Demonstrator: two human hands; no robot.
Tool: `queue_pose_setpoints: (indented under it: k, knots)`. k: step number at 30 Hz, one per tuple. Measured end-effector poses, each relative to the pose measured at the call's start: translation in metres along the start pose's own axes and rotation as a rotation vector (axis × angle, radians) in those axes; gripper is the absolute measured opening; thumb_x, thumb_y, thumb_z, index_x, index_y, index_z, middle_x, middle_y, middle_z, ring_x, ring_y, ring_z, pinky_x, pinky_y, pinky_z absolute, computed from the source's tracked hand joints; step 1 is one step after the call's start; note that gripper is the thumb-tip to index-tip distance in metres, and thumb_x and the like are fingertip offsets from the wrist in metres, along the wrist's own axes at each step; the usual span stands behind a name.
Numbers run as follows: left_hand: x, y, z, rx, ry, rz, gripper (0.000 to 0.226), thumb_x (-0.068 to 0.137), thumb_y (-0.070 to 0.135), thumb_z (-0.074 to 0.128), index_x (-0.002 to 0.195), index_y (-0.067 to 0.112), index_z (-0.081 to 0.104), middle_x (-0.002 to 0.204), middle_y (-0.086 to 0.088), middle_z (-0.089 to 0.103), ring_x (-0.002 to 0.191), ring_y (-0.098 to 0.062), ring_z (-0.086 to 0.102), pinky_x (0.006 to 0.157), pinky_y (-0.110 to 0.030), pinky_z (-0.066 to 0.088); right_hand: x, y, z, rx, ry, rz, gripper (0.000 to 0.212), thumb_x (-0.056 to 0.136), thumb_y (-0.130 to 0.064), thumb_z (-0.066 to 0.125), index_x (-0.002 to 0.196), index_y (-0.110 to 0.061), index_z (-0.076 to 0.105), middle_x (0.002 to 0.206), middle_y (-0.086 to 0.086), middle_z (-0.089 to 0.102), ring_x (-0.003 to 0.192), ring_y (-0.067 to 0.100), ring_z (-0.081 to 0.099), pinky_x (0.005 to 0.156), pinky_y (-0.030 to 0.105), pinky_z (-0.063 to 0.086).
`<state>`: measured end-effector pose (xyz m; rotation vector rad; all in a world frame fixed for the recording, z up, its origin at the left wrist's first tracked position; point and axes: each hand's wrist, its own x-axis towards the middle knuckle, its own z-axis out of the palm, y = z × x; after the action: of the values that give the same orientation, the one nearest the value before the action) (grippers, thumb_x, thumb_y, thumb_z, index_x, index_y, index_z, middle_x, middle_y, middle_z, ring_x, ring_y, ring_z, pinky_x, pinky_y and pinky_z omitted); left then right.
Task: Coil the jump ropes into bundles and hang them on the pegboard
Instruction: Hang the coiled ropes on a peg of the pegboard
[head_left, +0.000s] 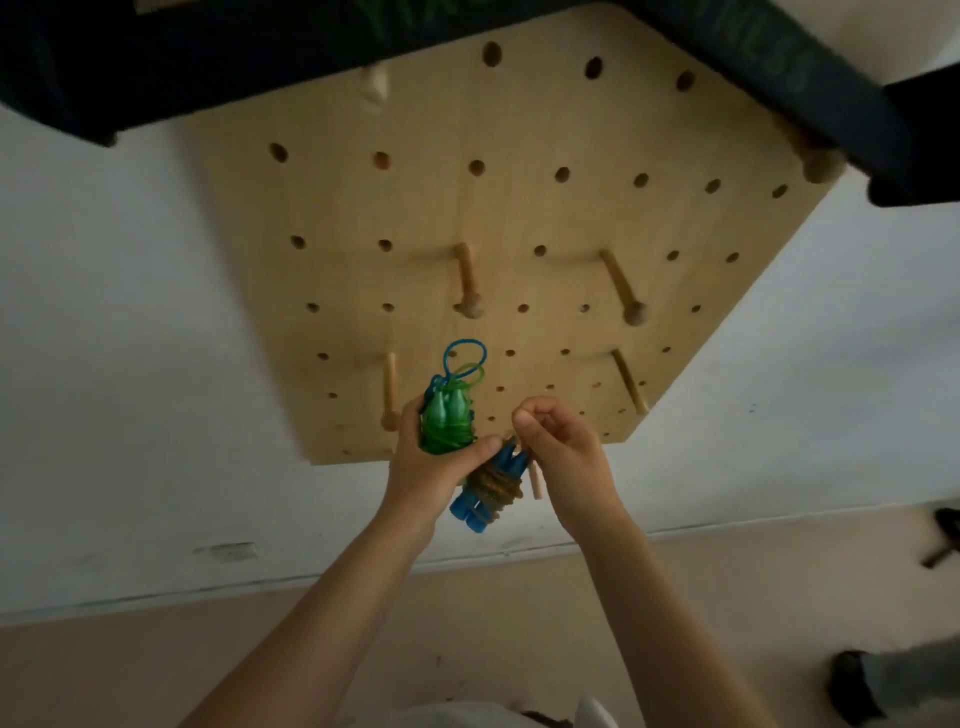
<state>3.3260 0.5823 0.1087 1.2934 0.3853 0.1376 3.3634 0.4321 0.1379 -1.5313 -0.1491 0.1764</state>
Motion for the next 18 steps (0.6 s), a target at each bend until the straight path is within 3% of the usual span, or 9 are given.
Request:
queue_pose_setpoints:
  k: [6, 13, 18]
  knots:
    - [0.011, -0.045, 0.108, 0.097, -0.095, -0.061, 0.080, 0.051, 0.022, 0.091, 0.115, 0.044, 0.049, 0.119, -0.001, 0.065, 0.107, -0.016, 0.066, 0.080, -0.033, 0.059, 0.016, 0.021, -0.112, -0.013, 0.138, -0.016, 0.006, 0.091, -0.009, 0.066, 0.090, -0.003, 0.066, 0.069, -0.001, 0.062, 0.062, 0.010, 0.052, 0.057, 0.020, 0.045]
    - [0.026, -0.089, 0.181, 0.043, -0.025, -0.156, 0.091, 0.038, 0.024, 0.094, 0.117, 0.040, 0.049, 0.121, -0.004, 0.064, 0.108, -0.022, 0.067, 0.084, -0.046, 0.060, 0.051, 0.047, -0.181, -0.049, 0.163, 0.046, 0.003, 0.086, -0.009, 0.072, 0.084, -0.011, 0.071, 0.075, -0.001, 0.069, 0.065, 0.007, 0.062, 0.060, 0.019, 0.051]
    - [0.043, -0.084, 0.189, 0.064, 0.106, -0.111, 0.077, 0.060, 0.013, 0.095, 0.116, 0.042, 0.050, 0.114, 0.005, 0.066, 0.095, -0.007, 0.070, 0.064, -0.022, 0.057, 0.074, 0.049, -0.192, -0.062, 0.090, 0.025, 0.002, 0.085, -0.009, 0.073, 0.086, -0.010, 0.071, 0.073, -0.002, 0.069, 0.064, 0.008, 0.062, 0.058, 0.021, 0.052]
